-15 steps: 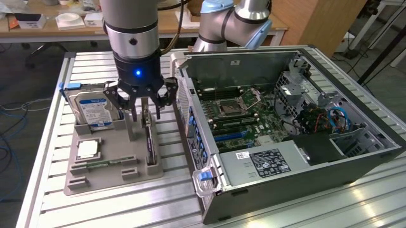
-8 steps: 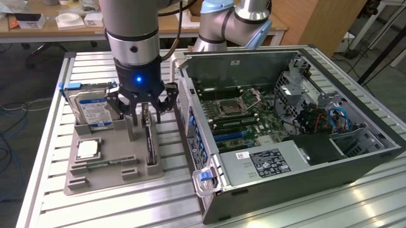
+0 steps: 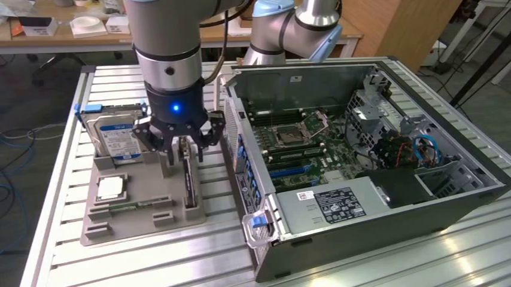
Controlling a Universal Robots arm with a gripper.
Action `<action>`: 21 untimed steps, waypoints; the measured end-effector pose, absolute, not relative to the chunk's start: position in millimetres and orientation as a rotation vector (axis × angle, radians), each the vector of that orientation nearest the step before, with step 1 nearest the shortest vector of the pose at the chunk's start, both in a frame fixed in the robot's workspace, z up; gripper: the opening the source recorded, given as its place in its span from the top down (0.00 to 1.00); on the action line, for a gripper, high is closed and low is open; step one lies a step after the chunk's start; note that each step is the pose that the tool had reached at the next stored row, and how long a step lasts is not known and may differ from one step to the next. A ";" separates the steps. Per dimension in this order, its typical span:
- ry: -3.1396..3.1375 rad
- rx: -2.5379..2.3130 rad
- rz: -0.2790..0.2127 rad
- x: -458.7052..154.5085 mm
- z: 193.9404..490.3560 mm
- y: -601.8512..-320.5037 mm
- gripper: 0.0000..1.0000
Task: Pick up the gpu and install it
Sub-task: 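Pick up the gpu and move the gpu toward the slot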
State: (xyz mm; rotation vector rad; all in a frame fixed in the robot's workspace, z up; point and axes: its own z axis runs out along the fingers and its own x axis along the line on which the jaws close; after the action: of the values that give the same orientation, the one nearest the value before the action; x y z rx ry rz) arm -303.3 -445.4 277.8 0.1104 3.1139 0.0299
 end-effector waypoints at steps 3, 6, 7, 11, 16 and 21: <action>3.114 0.110 0.026 -303.3 274.5 -448.0 0.44; 3.114 0.110 0.024 -303.3 271.0 -450.2 0.44; 3.114 0.110 0.023 -303.3 269.7 -450.7 0.44; 3.114 0.110 0.018 -303.4 265.0 -452.2 0.44; 3.114 0.110 0.015 -303.3 260.7 -452.7 0.44; 3.114 0.110 0.014 -303.3 259.4 -452.7 0.44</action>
State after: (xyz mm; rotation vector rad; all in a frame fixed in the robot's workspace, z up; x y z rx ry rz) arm -303.3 -452.7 259.4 0.1100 3.1139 0.0140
